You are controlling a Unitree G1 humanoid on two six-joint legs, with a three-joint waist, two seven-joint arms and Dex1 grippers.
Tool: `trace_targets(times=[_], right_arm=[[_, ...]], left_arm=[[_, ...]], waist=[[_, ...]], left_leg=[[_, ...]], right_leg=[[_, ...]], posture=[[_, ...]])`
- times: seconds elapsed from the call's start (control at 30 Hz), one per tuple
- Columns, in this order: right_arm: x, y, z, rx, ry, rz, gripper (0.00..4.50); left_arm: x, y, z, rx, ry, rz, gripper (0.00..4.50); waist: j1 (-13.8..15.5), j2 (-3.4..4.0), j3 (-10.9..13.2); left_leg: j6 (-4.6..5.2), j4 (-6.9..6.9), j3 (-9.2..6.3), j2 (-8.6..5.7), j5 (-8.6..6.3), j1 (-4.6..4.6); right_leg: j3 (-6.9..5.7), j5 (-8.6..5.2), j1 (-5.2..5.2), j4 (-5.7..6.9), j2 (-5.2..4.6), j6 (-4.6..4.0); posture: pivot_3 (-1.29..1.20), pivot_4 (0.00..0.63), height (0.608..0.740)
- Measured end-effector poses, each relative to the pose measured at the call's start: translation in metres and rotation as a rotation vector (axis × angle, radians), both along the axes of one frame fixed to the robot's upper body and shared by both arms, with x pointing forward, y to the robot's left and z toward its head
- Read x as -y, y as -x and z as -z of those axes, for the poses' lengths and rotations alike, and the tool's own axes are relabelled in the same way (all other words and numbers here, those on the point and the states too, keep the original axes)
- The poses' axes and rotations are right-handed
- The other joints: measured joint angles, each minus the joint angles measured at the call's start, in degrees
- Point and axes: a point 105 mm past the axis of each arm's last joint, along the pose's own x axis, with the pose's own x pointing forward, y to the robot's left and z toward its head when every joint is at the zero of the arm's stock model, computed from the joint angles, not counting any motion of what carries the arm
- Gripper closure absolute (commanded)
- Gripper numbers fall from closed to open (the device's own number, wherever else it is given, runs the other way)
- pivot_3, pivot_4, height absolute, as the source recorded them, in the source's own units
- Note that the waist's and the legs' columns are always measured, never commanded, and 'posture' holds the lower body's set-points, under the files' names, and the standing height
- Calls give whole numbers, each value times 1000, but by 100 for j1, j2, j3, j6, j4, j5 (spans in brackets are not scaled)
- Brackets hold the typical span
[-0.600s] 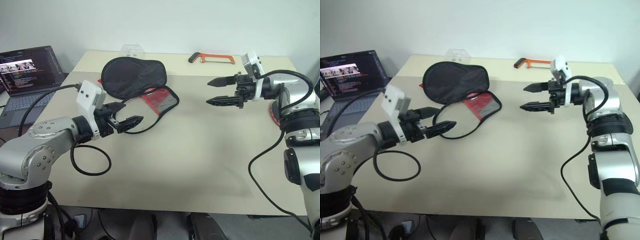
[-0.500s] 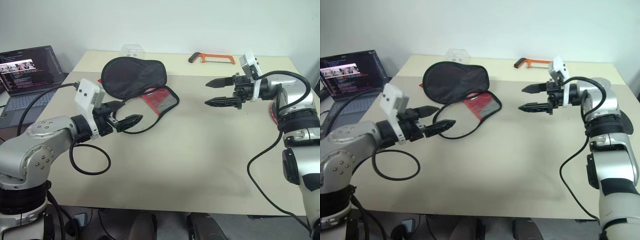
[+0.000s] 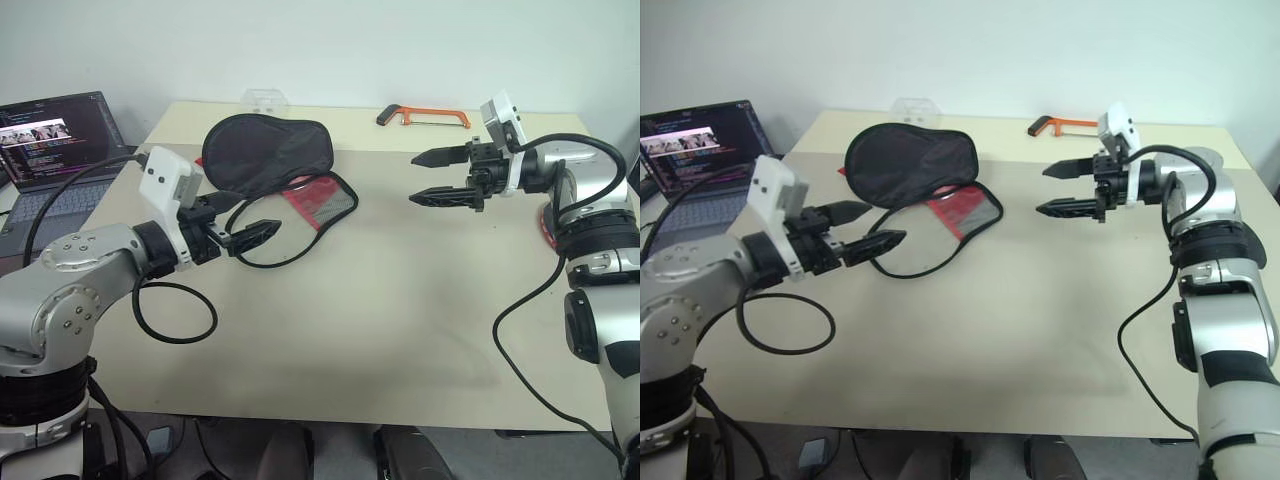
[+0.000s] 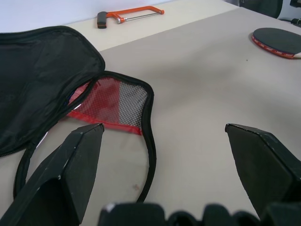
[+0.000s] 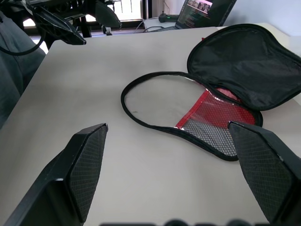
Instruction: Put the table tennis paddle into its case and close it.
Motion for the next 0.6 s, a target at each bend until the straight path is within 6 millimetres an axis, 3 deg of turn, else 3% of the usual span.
trace_targets(times=[0.37,0.5,0.6], right_arm=[[6,-1,4,-16,-1,18,23],[7,3,4,-10,4,14,23],[5,9,9,-20,4,-2,23]], left_arm=[[-10,-5,-3,-10,-6,-23,0],[-26,-22,-17,36,14,-117,0],[-53,-52,-26,77,73,-327,0]], waist=[[1,0,0],[4,0,0],[21,0,0]], left_leg=[[0,0,-1,0,0,0],[0,0,-2,0,0,0],[0,2,-4,-1,0,-1]], right_leg=[[-1,0,-1,1,0,0],[-3,0,0,-1,0,0],[-7,0,0,2,0,0]], posture=[[0,150,740],[0,150,740],[0,150,740]])
